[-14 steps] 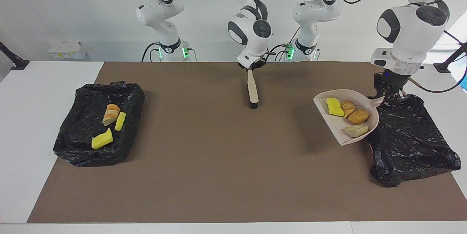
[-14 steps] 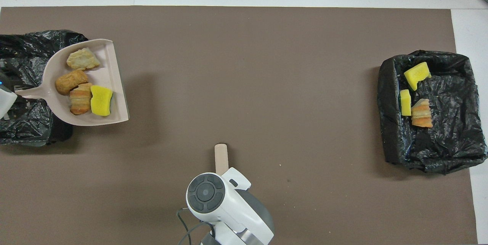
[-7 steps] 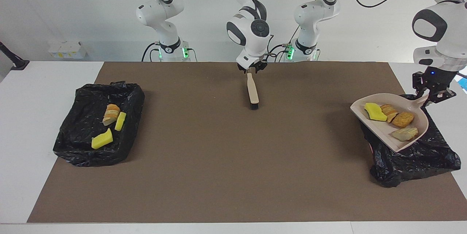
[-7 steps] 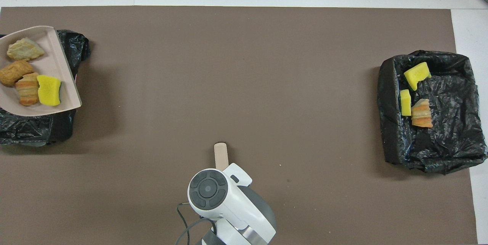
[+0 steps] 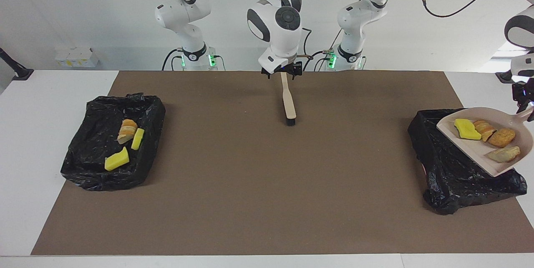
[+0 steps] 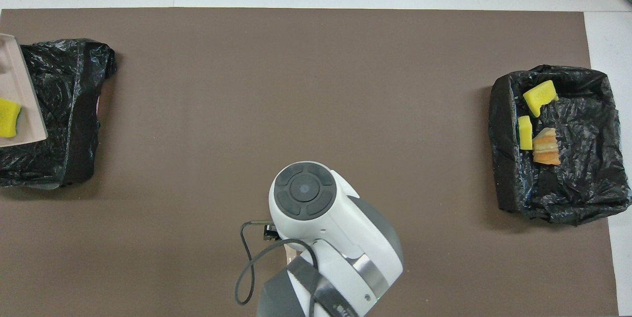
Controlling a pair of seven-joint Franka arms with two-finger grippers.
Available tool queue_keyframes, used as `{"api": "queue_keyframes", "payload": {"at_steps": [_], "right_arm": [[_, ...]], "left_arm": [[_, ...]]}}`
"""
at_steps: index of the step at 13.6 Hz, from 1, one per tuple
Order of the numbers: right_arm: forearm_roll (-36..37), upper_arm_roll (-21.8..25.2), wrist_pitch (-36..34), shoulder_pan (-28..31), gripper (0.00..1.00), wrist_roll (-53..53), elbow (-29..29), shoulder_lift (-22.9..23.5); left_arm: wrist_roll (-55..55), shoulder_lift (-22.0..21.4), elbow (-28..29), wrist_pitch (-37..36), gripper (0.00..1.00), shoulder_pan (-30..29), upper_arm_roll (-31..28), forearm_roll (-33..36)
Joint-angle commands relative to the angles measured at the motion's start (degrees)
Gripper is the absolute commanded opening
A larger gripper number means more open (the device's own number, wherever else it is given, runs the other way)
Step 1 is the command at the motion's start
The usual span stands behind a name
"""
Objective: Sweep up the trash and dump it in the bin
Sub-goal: 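Tip the dustpan with the left gripper to dump pieces into the bin, then place the brush on the mat and withdraw the right gripper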
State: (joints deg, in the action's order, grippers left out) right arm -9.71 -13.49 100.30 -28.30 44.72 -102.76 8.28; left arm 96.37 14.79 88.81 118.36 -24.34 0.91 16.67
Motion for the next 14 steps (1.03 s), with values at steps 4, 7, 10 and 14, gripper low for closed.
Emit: {"api": "queue_keyframes", "payload": {"at_steps": [4, 7, 10, 14], "right_arm": [[6.53, 0.21, -5.03, 9.21, 1.00, -13.58, 4.59, -1.25], [7.78, 0.21, -5.55, 15.79, 1.00, -20.69, 6.16, -3.17], [9.09, 0.30, -7.31, 23.88, 1.00, -36.32, 6.26, -5.89], [14.19, 0.30, -7.66, 32.06, 1.00, -50.07, 6.26, -6.43]], "left_arm": [[0.75, 2.26, -3.47, -0.85, 0.00, 0.88, 0.58, 14.00], [0.66, 1.91, -3.38, -3.82, 0.00, 3.59, 0.58, 18.89], [-0.04, 1.73, -3.29, -5.85, 0.00, 5.27, 0.58, 21.64], [-3.01, 1.56, -3.38, -8.31, 0.00, 7.37, 0.58, 28.75]]}}
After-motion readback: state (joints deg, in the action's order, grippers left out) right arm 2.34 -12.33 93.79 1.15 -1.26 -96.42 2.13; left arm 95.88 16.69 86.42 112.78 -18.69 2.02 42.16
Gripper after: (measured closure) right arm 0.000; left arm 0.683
